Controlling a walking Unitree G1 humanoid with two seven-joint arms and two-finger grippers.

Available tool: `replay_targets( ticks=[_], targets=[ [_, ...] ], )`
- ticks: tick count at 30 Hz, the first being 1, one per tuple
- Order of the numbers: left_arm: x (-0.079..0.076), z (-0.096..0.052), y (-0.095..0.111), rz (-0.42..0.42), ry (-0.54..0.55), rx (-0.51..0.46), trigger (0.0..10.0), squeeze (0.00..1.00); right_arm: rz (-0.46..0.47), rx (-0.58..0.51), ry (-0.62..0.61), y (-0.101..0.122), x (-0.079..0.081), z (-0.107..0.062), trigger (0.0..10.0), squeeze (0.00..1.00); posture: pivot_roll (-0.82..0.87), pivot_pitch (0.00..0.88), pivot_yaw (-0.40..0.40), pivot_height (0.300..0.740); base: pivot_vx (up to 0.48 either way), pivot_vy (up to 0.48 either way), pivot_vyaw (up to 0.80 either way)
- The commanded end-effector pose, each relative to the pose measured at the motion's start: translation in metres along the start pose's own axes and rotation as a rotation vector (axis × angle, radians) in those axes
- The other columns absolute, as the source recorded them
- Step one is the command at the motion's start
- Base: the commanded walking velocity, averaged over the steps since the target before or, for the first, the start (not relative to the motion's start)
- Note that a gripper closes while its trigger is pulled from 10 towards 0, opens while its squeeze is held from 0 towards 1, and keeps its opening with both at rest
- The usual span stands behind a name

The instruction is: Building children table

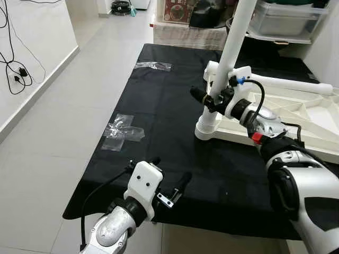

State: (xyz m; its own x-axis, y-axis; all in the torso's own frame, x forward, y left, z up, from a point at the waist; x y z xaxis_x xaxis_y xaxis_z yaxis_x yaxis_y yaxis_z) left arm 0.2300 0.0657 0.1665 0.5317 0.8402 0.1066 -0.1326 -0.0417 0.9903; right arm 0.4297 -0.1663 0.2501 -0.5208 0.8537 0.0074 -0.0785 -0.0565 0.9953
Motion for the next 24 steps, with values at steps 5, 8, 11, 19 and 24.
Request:
replay_targets(
  ticks=[5, 8, 11, 19, 24],
  targets=[
    [-0.002, -0.002, 0.002, 0.01, 0.004, -0.001, 10.0, 0.0, -0.01, -0.005, -0.081, 0.001, -0.004, 0.002, 0.0, 0.0, 0.11, 0.14, -0.092, 0.74, 0.0, 0.0, 0.0],
    [-0.002, -0.002, 0.001, 0.009, 0.003, -0.001, 10.0, 0.0, -0.01, -0.011, -0.103, 0.0, -0.004, 0.003, 0.0, 0.0, 0.11, 0.139, -0.092, 0.74, 0.0, 0.0, 0.0],
    [-0.002, -0.001, 0.001, 0.01, 0.003, -0.002, 10.0, 0.0, 0.0, -0.01, -0.114, -0.004, -0.003, 0.003, 0.0, 0.0, 0.11, 0.131, -0.09, 0.74, 0.0, 0.0, 0.0],
    [-0.001, -0.001, 0.0, 0.014, 0.002, -0.001, 10.0, 0.0, 0.007, 0.013, -0.214, -0.02, -0.001, 0.004, 0.0, 0.0, 0.11, 0.119, -0.087, 0.74, 0.0, 0.0, 0.0],
    [0.0, 0.0, 0.0, 0.022, 0.002, -0.002, 10.0, 0.0, -0.022, 0.037, -0.475, -0.026, -0.009, 0.003, 0.0, 0.0, 0.1, 0.116, -0.084, 0.74, 0.0, 0.0, 0.0]
  ],
)
Point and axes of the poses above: a point about 5 cm out from each wrist's last joint towards the gripper, its own z axis pointing out of the wrist towards the gripper, its own y axis along the axis of the wrist's last joint, x = y × z, the point moved 2 cm from there along z, pointing out of the wrist towards the gripper
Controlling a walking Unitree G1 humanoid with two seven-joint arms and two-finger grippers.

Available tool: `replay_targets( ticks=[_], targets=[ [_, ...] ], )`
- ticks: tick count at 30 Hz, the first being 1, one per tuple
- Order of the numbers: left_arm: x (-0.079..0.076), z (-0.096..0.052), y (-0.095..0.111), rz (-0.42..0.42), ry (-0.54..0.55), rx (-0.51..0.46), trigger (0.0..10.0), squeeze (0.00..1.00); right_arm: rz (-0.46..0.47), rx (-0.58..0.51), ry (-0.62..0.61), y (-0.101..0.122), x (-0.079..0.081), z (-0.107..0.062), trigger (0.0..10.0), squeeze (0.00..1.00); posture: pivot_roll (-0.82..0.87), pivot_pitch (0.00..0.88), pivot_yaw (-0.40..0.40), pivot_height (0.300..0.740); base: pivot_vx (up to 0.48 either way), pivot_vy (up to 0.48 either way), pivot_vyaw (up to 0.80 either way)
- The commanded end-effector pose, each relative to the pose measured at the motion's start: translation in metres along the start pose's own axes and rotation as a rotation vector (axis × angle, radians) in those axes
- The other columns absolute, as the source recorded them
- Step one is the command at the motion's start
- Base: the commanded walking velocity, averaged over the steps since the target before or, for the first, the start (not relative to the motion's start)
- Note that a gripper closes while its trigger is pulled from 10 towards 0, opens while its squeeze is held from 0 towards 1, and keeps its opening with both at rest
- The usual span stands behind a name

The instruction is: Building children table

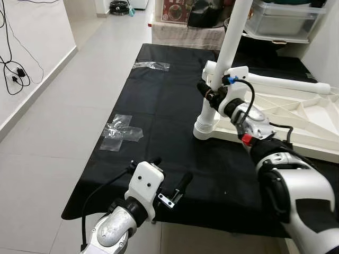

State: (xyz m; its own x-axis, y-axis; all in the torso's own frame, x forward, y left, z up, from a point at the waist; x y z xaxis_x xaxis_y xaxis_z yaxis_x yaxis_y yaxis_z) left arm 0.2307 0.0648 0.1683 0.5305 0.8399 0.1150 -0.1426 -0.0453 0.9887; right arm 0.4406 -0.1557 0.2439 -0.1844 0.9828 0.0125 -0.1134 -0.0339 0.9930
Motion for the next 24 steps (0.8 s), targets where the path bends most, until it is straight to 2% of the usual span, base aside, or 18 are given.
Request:
replay_targets(
  ticks=[1, 2, 4, 5, 7, 11, 12, 13, 16, 19, 20, 22, 23, 24],
  targets=[
    [0.001, -0.001, -0.001, 0.015, 0.002, 0.004, 10.0, 0.0, -0.031, 0.079, -0.226, -0.021, -0.021, -0.008, 0.0, 0.0, 0.1, 0.116, -0.084, 0.74, 0.0, 0.0, 0.0],
    [0.001, -0.001, -0.001, 0.015, 0.002, 0.004, 10.0, 0.0, -0.031, 0.079, -0.226, -0.021, -0.021, -0.008, 0.0, 0.0, 0.1, 0.116, -0.084, 0.74, 0.0, 0.0, 0.0],
    [0.001, 0.0, -0.001, 0.017, 0.0, 0.001, 10.0, 0.0, -0.085, 0.078, -0.41, -0.02, -0.027, -0.011, 0.0, 0.0, 0.1, 0.116, -0.084, 0.74, 0.0, 0.0, 0.0],
    [0.002, 0.001, -0.001, 0.019, 0.001, -0.001, 10.0, 0.0, -0.085, 0.072, -0.517, -0.019, -0.026, -0.012, 0.0, 0.0, 0.1, 0.116, -0.087, 0.74, 0.0, 0.0, 0.0],
    [0.003, 0.002, 0.0, 0.023, 0.004, -0.004, 10.0, 0.0, -0.066, 0.059, -0.633, -0.017, -0.02, -0.013, 0.0, 0.0, 0.11, 0.117, -0.089, 0.74, 0.0, 0.0, 0.0],
    [0.005, 0.002, 0.001, 0.029, 0.009, -0.004, 10.0, 0.0, -0.055, 0.024, -0.71, -0.011, -0.011, -0.014, 0.0, 0.0, 0.11, 0.121, -0.09, 0.74, 0.0, 0.0, 0.0],
    [0.008, 0.001, 0.0, 0.035, 0.016, -0.001, 10.0, 0.0, -0.013, 0.059, -0.829, -0.013, 0.0, -0.016, 0.0, 0.0, 0.1, 0.121, -0.093, 0.74, 0.0, 0.0, 0.0],
    [0.008, 0.001, -0.001, 0.036, 0.017, 0.0, 10.0, 0.0, -0.008, 0.077, -0.873, -0.014, 0.005, -0.017, 0.0, 0.0, 0.1, 0.123, -0.093, 0.74, 0.0, 0.0, 0.0],
    [0.008, 0.001, -0.001, 0.036, 0.018, 0.0, 10.0, 0.0, -0.005, 0.091, -0.906, -0.015, 0.012, -0.018, 0.0, 0.0, 0.1, 0.123, -0.093, 0.74, 0.0, 0.0, 0.0],
    [0.008, 0.001, -0.001, 0.036, 0.016, 0.0, 10.0, 0.0, 0.047, 0.133, -0.951, -0.021, 0.024, -0.02, 0.0, 0.0, 0.11, 0.124, -0.095, 0.74, 0.0, 0.0, 0.0],
    [0.008, 0.002, -0.001, 0.034, 0.015, 0.0, 10.0, 0.0, 0.065, 0.13, -0.924, -0.021, 0.028, -0.019, 2.7, 0.0, 0.11, 0.124, -0.094, 0.74, 0.0, 0.0, 0.0],
    [0.007, 0.002, -0.001, 0.034, 0.014, 0.001, 10.0, 0.0, 0.074, 0.124, -0.901, -0.02, 0.031, -0.017, 2.7, 0.0, 0.11, 0.124, -0.094, 0.74, 0.0, 0.0, 0.0],
    [0.007, 0.002, -0.001, 0.034, 0.013, 0.001, 10.0, 0.0, 0.091, 0.117, -0.857, -0.02, 0.033, -0.015, 10.0, 0.0, 0.11, 0.126, -0.092, 0.74, 0.0, 0.0, 0.0],
    [0.007, 0.002, -0.001, 0.034, 0.013, 0.001, 10.0, 0.0, 0.091, 0.117, -0.857, -0.02, 0.033, -0.015, 10.0, 0.0, 0.11, 0.126, -0.092, 0.74, 0.0, 0.0, 0.0]
  ],
)
Point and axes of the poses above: a point about 5 cm out from each wrist's last joint towards the gripper, its own z axis pointing out of the wrist towards the gripper, its own y axis along the axis of the wrist's last joint, x = y × z, the point moved 2 cm from there along z, pointing out of the wrist towards the gripper
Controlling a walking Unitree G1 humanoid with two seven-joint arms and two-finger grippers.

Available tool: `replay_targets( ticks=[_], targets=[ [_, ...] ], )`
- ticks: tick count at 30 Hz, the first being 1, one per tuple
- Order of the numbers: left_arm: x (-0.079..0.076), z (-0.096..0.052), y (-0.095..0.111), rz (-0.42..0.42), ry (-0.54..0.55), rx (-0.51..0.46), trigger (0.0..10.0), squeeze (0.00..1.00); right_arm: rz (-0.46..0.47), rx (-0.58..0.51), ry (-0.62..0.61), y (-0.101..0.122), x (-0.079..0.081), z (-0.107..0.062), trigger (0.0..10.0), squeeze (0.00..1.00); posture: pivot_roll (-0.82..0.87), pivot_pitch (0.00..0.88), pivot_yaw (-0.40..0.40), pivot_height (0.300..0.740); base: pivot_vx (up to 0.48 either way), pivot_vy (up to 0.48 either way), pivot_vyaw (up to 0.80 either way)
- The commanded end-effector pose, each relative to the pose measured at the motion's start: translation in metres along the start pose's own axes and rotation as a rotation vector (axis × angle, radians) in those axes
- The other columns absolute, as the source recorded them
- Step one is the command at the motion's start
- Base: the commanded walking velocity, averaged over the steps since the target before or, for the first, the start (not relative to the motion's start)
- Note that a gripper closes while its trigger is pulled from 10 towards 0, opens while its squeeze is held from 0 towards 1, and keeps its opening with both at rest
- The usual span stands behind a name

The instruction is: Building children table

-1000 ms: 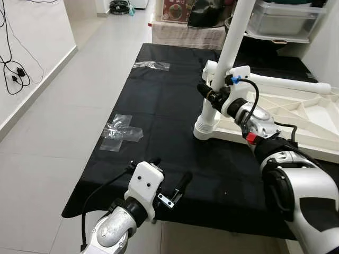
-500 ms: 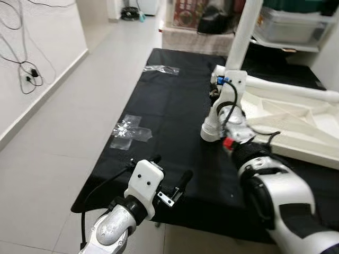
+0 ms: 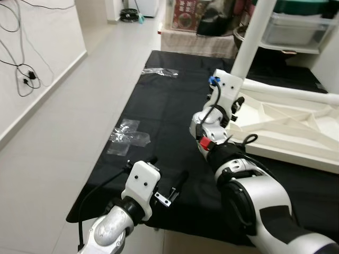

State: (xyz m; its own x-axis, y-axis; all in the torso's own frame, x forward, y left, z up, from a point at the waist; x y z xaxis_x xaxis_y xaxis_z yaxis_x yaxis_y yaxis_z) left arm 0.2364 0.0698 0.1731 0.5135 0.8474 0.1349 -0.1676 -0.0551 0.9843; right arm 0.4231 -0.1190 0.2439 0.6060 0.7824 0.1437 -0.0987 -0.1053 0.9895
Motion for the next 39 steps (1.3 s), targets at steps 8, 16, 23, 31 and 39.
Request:
replay_targets(
  ticks=[8, 16, 23, 31, 39],
  targets=[
    [0.0, 0.001, -0.005, 0.007, -0.004, 0.018, 10.0, 0.0, -0.018, -0.012, 0.147, -0.017, -0.006, 0.003, 10.0, 0.55, 0.09, 0.126, -0.089, 0.74, 0.0, 0.0, 0.0],
    [-0.001, 0.001, -0.005, 0.005, -0.005, 0.015, 10.0, 0.0, -0.027, -0.144, 0.374, -0.013, -0.008, 0.004, 10.0, 0.0, 0.09, 0.124, -0.086, 0.74, 0.0, 0.0, 0.0],
    [0.0, 0.001, -0.005, 0.009, -0.004, 0.014, 10.0, 0.0, 0.001, -0.204, 0.729, -0.001, -0.017, 0.019, 10.0, 0.0, 0.1, 0.122, -0.089, 0.74, 0.0, 0.0, 0.0],
    [-0.002, 0.0, -0.004, 0.008, -0.003, 0.011, 10.0, 0.0, 0.005, -0.137, 0.913, 0.007, -0.023, 0.03, 10.0, 0.0, 0.11, 0.116, -0.094, 0.74, 0.0, 0.0, 0.0],
    [-0.004, -0.001, -0.004, 0.006, -0.008, 0.013, 10.0, 0.0, 0.113, -0.001, 1.121, 0.012, -0.017, 0.028, 10.0, 0.0, 0.12, 0.109, -0.096, 0.74, 0.0, 0.0, 0.0]
  ],
)
Point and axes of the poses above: a point about 5 cm out from each wrist's last joint towards the gripper, its own z axis pointing out of the wrist towards the gripper, its own y axis along the axis of the wrist's last joint, x = y × z, the point moved 2 cm from there along z, pointing out of the wrist towards the gripper
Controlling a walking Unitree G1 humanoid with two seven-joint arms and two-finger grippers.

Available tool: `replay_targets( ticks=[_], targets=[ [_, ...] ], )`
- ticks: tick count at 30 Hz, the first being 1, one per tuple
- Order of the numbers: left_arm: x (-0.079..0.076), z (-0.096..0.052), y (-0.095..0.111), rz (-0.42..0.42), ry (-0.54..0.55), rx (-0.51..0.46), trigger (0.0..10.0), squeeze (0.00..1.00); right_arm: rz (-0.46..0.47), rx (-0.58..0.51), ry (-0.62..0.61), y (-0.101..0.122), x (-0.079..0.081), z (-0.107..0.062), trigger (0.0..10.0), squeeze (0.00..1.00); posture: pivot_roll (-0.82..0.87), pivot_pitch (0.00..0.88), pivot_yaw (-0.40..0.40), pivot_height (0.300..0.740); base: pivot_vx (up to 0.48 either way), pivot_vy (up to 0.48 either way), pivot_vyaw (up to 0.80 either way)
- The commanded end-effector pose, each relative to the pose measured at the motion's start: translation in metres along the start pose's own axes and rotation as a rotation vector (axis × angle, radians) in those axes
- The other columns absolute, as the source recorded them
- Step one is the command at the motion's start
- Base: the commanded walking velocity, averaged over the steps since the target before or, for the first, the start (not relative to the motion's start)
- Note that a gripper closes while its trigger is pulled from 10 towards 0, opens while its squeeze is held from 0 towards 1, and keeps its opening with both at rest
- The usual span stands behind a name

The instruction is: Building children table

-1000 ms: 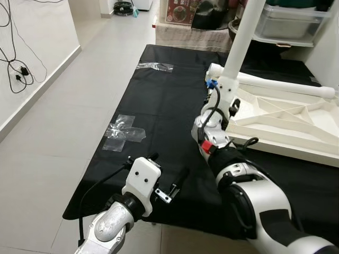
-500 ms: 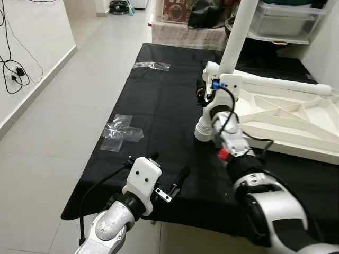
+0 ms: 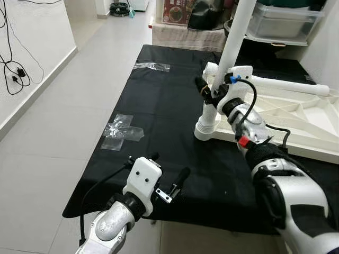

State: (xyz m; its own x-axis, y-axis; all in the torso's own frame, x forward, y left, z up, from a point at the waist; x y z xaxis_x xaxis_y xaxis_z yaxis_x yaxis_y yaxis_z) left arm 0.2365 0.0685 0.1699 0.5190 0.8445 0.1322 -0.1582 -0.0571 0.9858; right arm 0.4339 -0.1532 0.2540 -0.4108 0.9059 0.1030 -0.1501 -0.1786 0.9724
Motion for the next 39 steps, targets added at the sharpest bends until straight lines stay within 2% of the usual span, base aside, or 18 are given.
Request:
replay_targets(
  ticks=[1, 4, 5, 11, 16, 18, 19, 20, 21, 22, 24, 26, 29, 31, 36, 37, 38, 39],
  targets=[
    [-0.003, -0.002, -0.001, 0.009, -0.003, 0.004, 10.0, 0.0, 0.056, 0.048, 0.105, -0.003, 0.008, 0.002, 10.0, 0.0, 0.12, 0.106, -0.097, 0.74, 0.0, 0.0, 0.0],
    [-0.003, -0.002, -0.001, 0.009, -0.006, 0.004, 10.0, 0.0, 0.065, 0.073, 0.163, -0.004, 0.014, 0.003, 10.0, 0.0, 0.13, 0.107, -0.098, 0.74, 0.0, 0.0, 0.0],
    [-0.003, -0.002, -0.001, 0.01, -0.006, 0.005, 10.0, 0.0, 0.071, 0.077, 0.162, -0.004, 0.014, 0.004, 0.0, 0.0, 0.13, 0.108, -0.098, 0.74, 0.0, 0.0, 0.0],
    [-0.003, -0.003, -0.001, 0.013, -0.005, 0.006, 10.0, 0.0, 0.09, 0.072, 0.174, -0.002, 0.016, 0.005, 0.0, 0.0, 0.13, 0.109, -0.1, 0.74, 0.0, 0.0, 0.0],
    [-0.003, -0.002, -0.001, 0.013, -0.003, 0.005, 10.0, 0.0, 0.038, 0.051, 0.016, 0.001, 0.004, 0.006, 0.0, 0.0, 0.12, 0.108, -0.094, 0.74, 0.0, 0.0, 0.0],
    [-0.003, -0.001, -0.001, 0.012, -0.003, 0.0, 10.0, 0.0, -0.04, 0.078, -0.162, -0.002, -0.009, 0.004, 0.0, 0.0, 0.12, 0.11, -0.095, 0.74, 0.0, 0.0, 0.0],
    [-0.003, 0.0, -0.001, 0.011, -0.002, -0.002, 10.0, 0.0, -0.103, 0.083, -0.301, -0.002, -0.02, 0.001, 0.0, 0.0, 0.11, 0.111, -0.092, 0.74, 0.0, 0.0, 0.0],
    [-0.003, 0.0, -0.001, 0.011, -0.002, -0.002, 10.0, 0.0, -0.103, 0.083, -0.301, -0.002, -0.02, 0.001, 0.0, 0.0, 0.11, 0.111, -0.092, 0.74, 0.0, 0.0, 0.0],
    [-0.003, 0.001, 0.0, 0.011, -0.001, -0.003, 10.0, 0.0, -0.125, 0.081, -0.407, -0.003, -0.027, -0.003, 0.0, 0.0, 0.11, 0.112, -0.092, 0.74, 0.0, 0.0, 0.0],
    [-0.003, 0.001, -0.001, 0.01, -0.001, -0.002, 10.0, 0.0, -0.204, 0.069, -0.597, -0.001, -0.039, -0.01, 0.0, 0.0, 0.11, 0.112, -0.092, 0.74, 0.0, 0.0, 0.0],
    [-0.004, 0.002, -0.002, 0.01, -0.004, -0.002, 10.0, 0.0, -0.191, 0.037, -0.755, -0.002, -0.041, -0.016, 0.0, 0.0, 0.1, 0.112, -0.092, 0.74, 0.0, 0.0, 0.0],
    [-0.004, 0.003, -0.002, 0.009, -0.007, -0.003, 10.0, 0.0, -0.168, 0.008, -0.837, -0.004, -0.036, -0.017, 0.0, 0.0, 0.1, 0.112, -0.09, 0.74, 0.0, 0.0, 0.0],
    [-0.004, 0.003, -0.002, 0.008, -0.007, -0.004, 10.0, 0.0, -0.165, 0.002, -0.846, -0.005, -0.033, -0.017, 0.0, 0.0, 0.1, 0.112, -0.09, 0.74, 0.0, 0.0, 0.0],
    [-0.004, 0.003, -0.001, 0.01, -0.004, -0.006, 10.0, 0.0, -0.133, 0.023, -0.955, -0.014, -0.017, -0.018, 0.0, 0.0, 0.1, 0.112, -0.09, 0.74, 0.0, 0.0, 0.0],
    [-0.004, 0.004, -0.001, 0.009, -0.004, -0.007, 10.0, 0.0, -0.093, 0.045, -1.026, -0.023, 0.0, -0.017, 0.0, 0.0, 0.1, 0.112, -0.091, 0.74, 0.0, 0.0, 0.0],
    [-0.004, 0.003, -0.002, 0.007, -0.003, -0.005, 10.0, 0.0, -0.076, 0.021, -0.984, -0.023, 0.013, -0.012, 10.0, 0.0, 0.1, 0.11, -0.088, 0.74, 0.0, 0.0, 0.0],
    [-0.004, 0.003, -0.002, 0.007, -0.003, -0.005, 10.0, 0.0, -0.076, 0.021, -0.984, -0.023, 0.013, -0.012, 10.0, 0.0, 0.1, 0.11, -0.088, 0.74, 0.0, 0.0, 0.0],
    [-0.005, 0.003, -0.002, 0.006, -0.002, -0.003, 10.0, 0.0, -0.064, -0.029, -0.903, -0.02, 0.024, -0.007, 10.0, 0.0, 0.1, 0.108, -0.093, 0.74, 0.0, 0.0, 0.0]
  ],
)
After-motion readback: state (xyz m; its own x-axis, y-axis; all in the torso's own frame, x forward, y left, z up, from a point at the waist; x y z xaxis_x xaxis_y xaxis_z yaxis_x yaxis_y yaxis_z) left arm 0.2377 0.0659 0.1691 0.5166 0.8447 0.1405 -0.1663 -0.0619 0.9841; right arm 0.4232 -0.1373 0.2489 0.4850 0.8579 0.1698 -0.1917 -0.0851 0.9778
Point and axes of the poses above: a point about 5 cm out from each wrist's last joint towards the gripper, its own z axis pointing out of the wrist towards the gripper, its own y axis along the axis of the wrist's last joint, x = y × z, the point moved 2 cm from there along z, pointing out of the wrist towards the gripper
